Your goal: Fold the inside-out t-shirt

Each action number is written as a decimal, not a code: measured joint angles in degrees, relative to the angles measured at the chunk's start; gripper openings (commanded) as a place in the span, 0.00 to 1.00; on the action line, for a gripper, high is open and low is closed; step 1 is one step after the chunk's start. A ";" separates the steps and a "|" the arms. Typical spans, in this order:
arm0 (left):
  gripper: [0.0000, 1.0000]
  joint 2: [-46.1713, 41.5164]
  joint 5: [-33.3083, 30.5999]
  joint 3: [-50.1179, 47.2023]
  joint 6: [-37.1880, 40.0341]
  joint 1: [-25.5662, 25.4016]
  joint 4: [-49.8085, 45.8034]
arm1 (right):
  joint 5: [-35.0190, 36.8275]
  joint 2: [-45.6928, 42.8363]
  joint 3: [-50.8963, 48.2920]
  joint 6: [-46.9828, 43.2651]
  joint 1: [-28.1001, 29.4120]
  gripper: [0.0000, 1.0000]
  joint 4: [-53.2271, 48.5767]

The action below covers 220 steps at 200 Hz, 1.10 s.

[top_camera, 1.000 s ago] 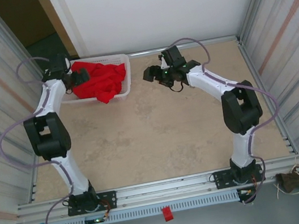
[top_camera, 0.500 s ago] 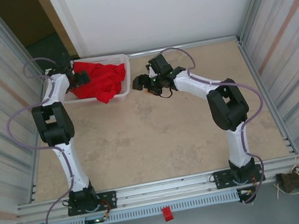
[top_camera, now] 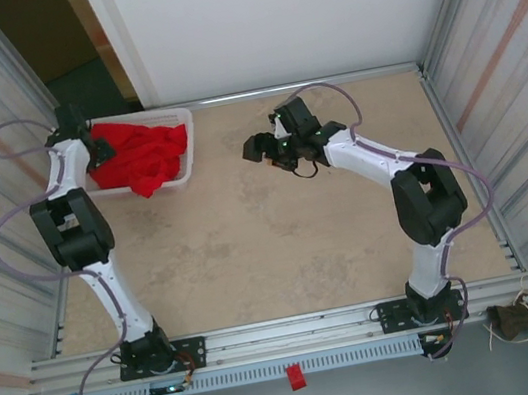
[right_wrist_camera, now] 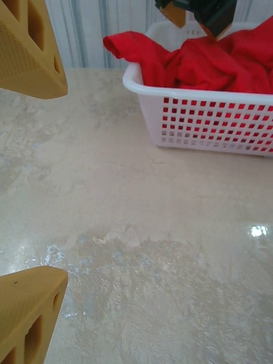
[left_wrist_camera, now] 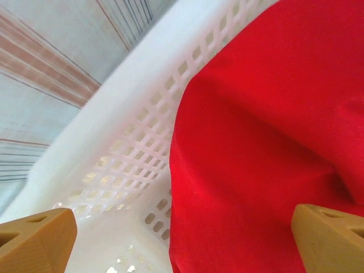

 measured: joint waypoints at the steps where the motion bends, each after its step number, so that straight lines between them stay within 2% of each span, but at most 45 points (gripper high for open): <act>1: 0.97 -0.35 0.13 -0.15 0.00 -0.13 0.09 | 0.00 -0.07 -0.04 0.00 0.00 0.76 -0.02; 20: 0.99 -4.57 0.90 -2.27 0.61 -2.64 2.51 | 0.00 -1.03 -1.03 0.00 0.00 0.76 -0.02; 43: 0.99 -8.76 1.62 -2.14 2.91 -8.90 4.66 | 0.20 -2.08 -2.01 0.04 0.07 0.77 -0.48; 59: 0.99 -9.03 2.45 0.20 3.96 -12.81 4.68 | 1.57 -3.58 -2.27 0.26 0.46 0.84 -1.84; 69: 0.99 -8.50 2.82 1.05 3.98 -14.12 4.39 | 4.15 -5.64 -2.43 1.38 1.18 0.94 -3.52; 82: 0.99 -7.61 2.95 1.20 3.96 -14.21 3.74 | 8.07 -9.05 -2.45 2.67 2.67 1.00 -6.34; 122: 0.99 -2.40 2.93 -0.07 3.93 -11.72 1.38 | 23.96 -21.77 -1.18 9.60 10.60 0.99 -14.29; 160: 0.99 1.95 2.95 -0.39 3.89 -11.58 -0.07 | 39.15 -24.33 8.81 15.45 16.09 0.99 -23.32; 180: 0.99 3.26 2.95 -0.39 3.45 -11.65 -0.46 | 42.88 -23.74 13.94 17.16 16.04 0.99 -27.12; 203: 0.99 4.81 2.75 -0.37 2.84 -11.65 -0.94 | 43.93 -23.58 16.09 17.64 16.00 0.99 -28.79; 213: 0.94 5.75 2.43 -0.24 2.60 -11.63 -1.36 | 43.82 -23.58 16.17 17.64 15.96 0.99 -28.94; 220: 0.86 6.43 2.27 -0.04 2.45 -11.63 -1.49 | 43.76 -23.58 16.17 17.64 15.91 0.99 -28.94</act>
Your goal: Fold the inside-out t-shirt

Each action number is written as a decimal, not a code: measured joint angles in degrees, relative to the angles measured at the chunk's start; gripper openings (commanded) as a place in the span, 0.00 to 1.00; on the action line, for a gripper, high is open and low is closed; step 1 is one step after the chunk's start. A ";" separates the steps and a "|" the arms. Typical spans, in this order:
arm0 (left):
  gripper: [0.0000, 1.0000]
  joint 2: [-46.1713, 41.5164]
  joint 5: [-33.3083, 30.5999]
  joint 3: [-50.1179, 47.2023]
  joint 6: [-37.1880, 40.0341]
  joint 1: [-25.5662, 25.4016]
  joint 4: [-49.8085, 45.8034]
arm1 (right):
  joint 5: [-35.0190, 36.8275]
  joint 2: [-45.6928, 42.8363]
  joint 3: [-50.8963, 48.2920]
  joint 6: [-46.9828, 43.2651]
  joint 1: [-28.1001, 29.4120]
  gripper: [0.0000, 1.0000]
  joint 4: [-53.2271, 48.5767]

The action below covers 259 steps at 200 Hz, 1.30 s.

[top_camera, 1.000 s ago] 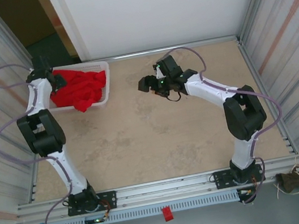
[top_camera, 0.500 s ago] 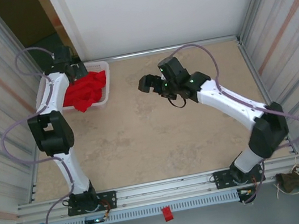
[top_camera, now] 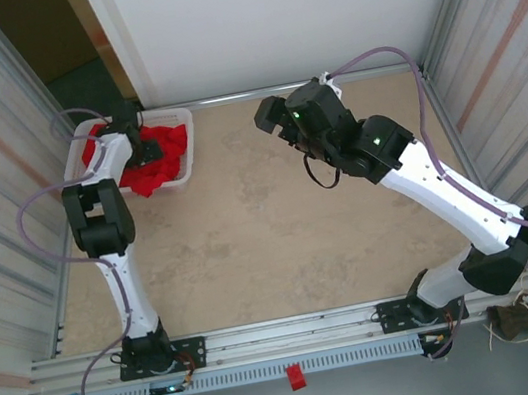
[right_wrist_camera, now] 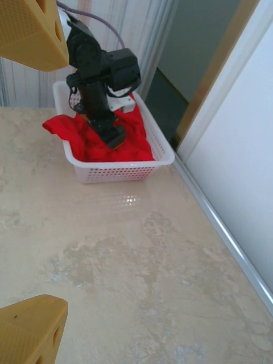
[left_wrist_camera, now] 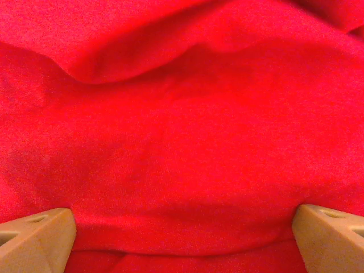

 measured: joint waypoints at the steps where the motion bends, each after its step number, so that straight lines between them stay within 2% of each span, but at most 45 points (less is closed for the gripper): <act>1: 0.85 0.09 0.00 0.04 -0.04 0.00 0.00 | 0.00 0.00 0.00 -0.02 -0.02 0.99 0.00; 9: 0.72 0.98 0.04 0.33 -0.59 0.11 -0.02 | -0.24 0.02 0.00 -0.02 -0.26 0.99 0.04; 41: 0.00 2.89 1.18 0.68 -1.01 0.76 0.00 | -3.85 -0.37 -1.55 0.72 -3.17 0.99 1.73; 94: 0.00 0.87 3.10 0.76 -1.14 1.70 0.63 | -12.31 -1.70 -10.82 -0.81 -7.87 0.99 8.09; 115: 0.00 -4.68 5.40 0.52 -1.31 1.64 2.34 | -16.98 -3.67 -17.55 -3.50 -11.21 0.99 13.53; 141: 0.00 -16.26 8.94 1.31 -1.79 0.02 5.95 | -23.56 -7.41 -27.45 -6.99 -17.44 1.00 18.99; 161: 0.00 -23.54 12.09 5.05 -1.97 -4.52 8.02 | -26.10 -9.46 -30.77 -9.62 -22.27 0.97 20.35; 177: 0.00 -27.56 15.10 9.14 -1.97 -11.26 9.86 | -27.34 -11.10 -31.74 -11.45 -25.64 0.95 21.35; 217: 0.00 -29.90 22.43 13.94 -2.82 -27.28 14.25 | -27.69 -16.15 -33.20 -14.32 -33.46 0.94 22.58; 236: 0.00 -28.52 24.55 13.00 -4.92 -31.26 16.24 | -27.52 -17.59 -34.05 -14.69 -36.85 0.93 22.71; 259: 0.00 -25.03 25.38 7.96 -8.59 -32.02 20.33 | -27.50 -18.38 -35.19 -14.75 -38.91 0.93 22.27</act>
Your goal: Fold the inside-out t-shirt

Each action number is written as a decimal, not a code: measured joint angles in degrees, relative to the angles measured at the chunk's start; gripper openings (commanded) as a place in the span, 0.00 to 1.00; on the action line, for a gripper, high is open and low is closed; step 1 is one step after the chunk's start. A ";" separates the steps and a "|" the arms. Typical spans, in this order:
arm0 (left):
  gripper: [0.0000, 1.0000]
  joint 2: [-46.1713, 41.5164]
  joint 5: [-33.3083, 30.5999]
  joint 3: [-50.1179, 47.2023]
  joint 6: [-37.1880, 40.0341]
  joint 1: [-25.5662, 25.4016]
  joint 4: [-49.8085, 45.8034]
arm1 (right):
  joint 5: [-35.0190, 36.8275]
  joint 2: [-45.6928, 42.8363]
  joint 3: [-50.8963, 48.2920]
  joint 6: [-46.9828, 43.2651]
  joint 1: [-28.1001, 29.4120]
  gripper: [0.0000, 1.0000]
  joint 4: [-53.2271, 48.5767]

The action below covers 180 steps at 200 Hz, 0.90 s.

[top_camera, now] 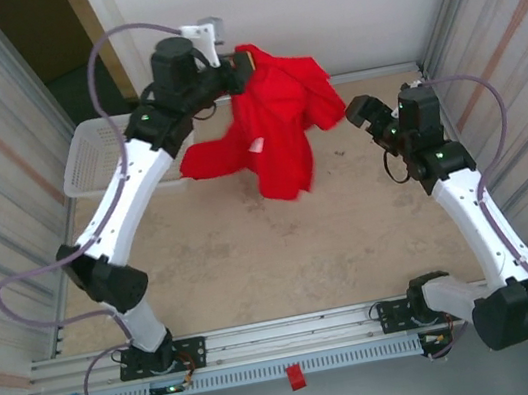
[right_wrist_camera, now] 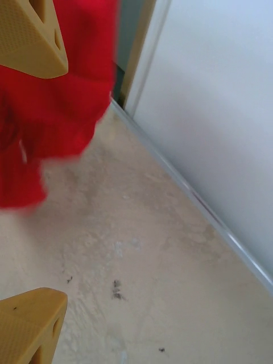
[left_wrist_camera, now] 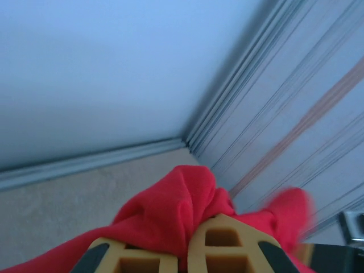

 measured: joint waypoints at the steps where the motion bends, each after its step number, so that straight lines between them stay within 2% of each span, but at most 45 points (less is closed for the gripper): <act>1: 0.00 0.33 0.00 -0.28 -0.22 0.07 0.13 | 0.02 -0.02 -0.02 0.00 -0.02 0.93 -0.04; 36: 0.00 12.87 -0.22 -4.59 -3.30 2.34 1.66 | 0.02 -2.12 -1.86 -0.94 -0.09 0.93 -1.70; 66: 0.00 20.31 -2.27 -7.85 -3.04 6.82 0.50 | 0.00 -4.61 -3.80 -1.14 -0.09 0.93 -2.82; 117: 0.00 19.87 -6.69 -10.25 0.74 15.30 -0.13 | -0.39 -6.29 -6.16 -1.31 -0.09 0.93 -4.11; 180: 0.00 16.70 -8.59 -15.93 5.20 23.26 -0.24 | -1.73 -6.34 -6.36 -1.64 -0.09 0.93 -4.42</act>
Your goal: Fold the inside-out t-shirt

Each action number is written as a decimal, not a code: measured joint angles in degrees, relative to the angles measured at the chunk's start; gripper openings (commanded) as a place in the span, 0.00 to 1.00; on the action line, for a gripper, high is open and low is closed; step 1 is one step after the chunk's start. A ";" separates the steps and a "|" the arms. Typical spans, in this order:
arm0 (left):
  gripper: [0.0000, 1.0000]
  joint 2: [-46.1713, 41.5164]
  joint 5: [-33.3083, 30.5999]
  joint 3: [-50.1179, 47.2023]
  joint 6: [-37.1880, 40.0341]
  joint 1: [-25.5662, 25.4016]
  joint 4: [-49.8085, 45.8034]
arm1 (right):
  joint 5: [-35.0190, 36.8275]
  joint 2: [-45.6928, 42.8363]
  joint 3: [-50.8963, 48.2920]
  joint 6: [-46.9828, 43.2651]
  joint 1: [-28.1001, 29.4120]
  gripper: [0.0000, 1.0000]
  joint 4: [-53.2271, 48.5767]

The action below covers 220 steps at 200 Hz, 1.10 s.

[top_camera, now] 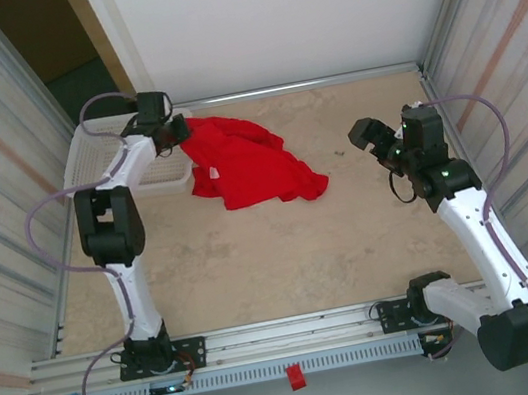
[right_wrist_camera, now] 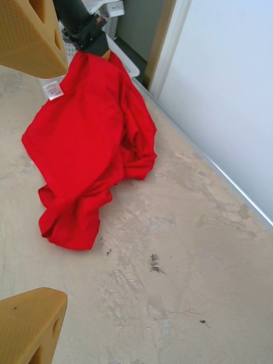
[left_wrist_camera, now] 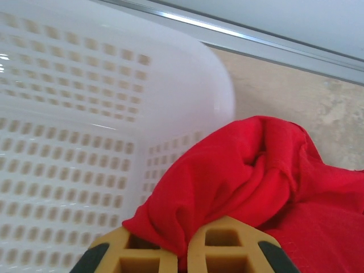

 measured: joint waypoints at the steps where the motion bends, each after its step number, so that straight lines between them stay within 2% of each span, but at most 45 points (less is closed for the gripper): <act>1: 0.00 -0.07 -0.04 -0.04 0.02 0.07 -0.02 | 0.00 0.00 0.00 0.00 0.00 0.93 0.02; 38: 0.00 -2.91 -0.48 -0.70 1.70 2.03 -0.24 | -1.11 0.24 -0.98 -0.39 0.00 0.93 0.07; 66: 0.00 -5.11 2.34 -0.72 1.70 1.40 0.22 | -2.73 3.61 -1.16 -0.98 0.02 0.91 0.57; 84: 0.00 -6.14 5.07 -0.57 1.44 -1.42 0.76 | -3.69 6.51 -1.29 -2.03 0.07 0.90 1.11; 105: 0.00 -6.75 8.52 0.50 0.11 -7.58 1.07 | -4.31 9.20 -1.73 -3.72 0.09 0.89 1.42; 136: 0.00 -8.85 13.40 2.03 -5.90 -18.25 2.69 | -3.98 10.21 -2.10 -6.29 -0.04 0.89 1.33; 162: 0.00 -11.06 15.06 7.04 -10.88 -24.02 3.30 | -3.76 8.66 -2.60 -7.58 -1.11 0.89 1.33; 189: 0.00 -12.96 14.80 12.28 -14.32 -25.53 4.59 | -3.58 7.23 -2.64 -8.63 -2.25 0.89 1.40; 220: 0.02 -13.46 14.36 11.65 -18.05 -22.23 7.54 | -3.61 7.41 -2.64 -9.70 -2.62 0.89 1.40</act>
